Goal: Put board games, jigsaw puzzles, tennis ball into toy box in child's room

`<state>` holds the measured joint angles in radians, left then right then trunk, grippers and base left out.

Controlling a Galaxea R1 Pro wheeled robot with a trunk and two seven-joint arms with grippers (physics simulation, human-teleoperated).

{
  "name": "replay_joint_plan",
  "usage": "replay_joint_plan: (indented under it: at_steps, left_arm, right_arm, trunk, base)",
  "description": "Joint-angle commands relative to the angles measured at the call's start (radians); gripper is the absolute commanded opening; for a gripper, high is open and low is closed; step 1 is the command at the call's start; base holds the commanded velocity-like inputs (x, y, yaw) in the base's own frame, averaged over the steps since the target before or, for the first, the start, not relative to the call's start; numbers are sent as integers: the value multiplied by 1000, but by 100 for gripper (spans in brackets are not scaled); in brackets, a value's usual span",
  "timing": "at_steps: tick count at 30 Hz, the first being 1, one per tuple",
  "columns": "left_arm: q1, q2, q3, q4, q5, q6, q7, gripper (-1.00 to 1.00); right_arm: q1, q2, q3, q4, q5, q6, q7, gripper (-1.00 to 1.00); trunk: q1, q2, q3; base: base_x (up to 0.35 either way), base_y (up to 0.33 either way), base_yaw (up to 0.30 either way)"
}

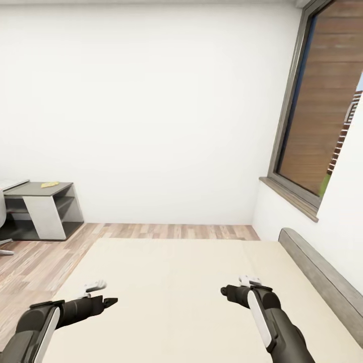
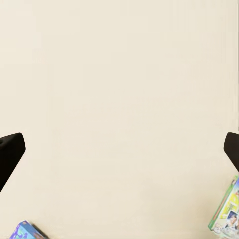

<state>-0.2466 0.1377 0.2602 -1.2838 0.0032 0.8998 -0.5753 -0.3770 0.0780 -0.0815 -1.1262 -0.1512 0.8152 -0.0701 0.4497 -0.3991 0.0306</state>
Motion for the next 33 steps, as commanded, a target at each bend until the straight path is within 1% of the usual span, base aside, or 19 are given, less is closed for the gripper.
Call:
replay_joint_plan:
  at_steps: [1, 5, 11, 16, 22, 33]
  left_arm:
    - [0, -6, 1, 1, 0, 6, 2, 100]
    - [0, -10, 1, 2, -2, 6, 21, 100]
    - [0, -19, 1, 4, -6, 5, 24, 100]
    - [0, -21, 1, 4, -7, 5, 24, 100]
    - [0, -21, 1, 4, -6, 5, 25, 100]
    - [0, -21, 1, 5, -7, 5, 24, 100]
  right_arm:
    - [0, 1, -2, 5, -8, -2, -7, 100]
    - [0, 1, -2, 17, -9, -7, -7, 100]
    - [0, -9, -3, 46, -9, -36, -7, 100]
    - [0, -13, -4, 74, -6, -61, -7, 100]
    - [0, -13, -4, 108, -4, -67, -7, 100]
    - [0, -14, -1, 111, -5, -68, -7, 100]
  trunk:
    - [0, -1, 0]
    - [0, -1, 0]
    - [0, -1, 0]
    - [0, -1, 0]
    - [0, -1, 0]
    - [0, -1, 0]
  base:
    - [0, 0, 0]
    - [0, 0, 0]
    - [0, 0, 0]
    - [0, 0, 0]
    - [-1, 11, 0]
    - [-10, 51, 0]
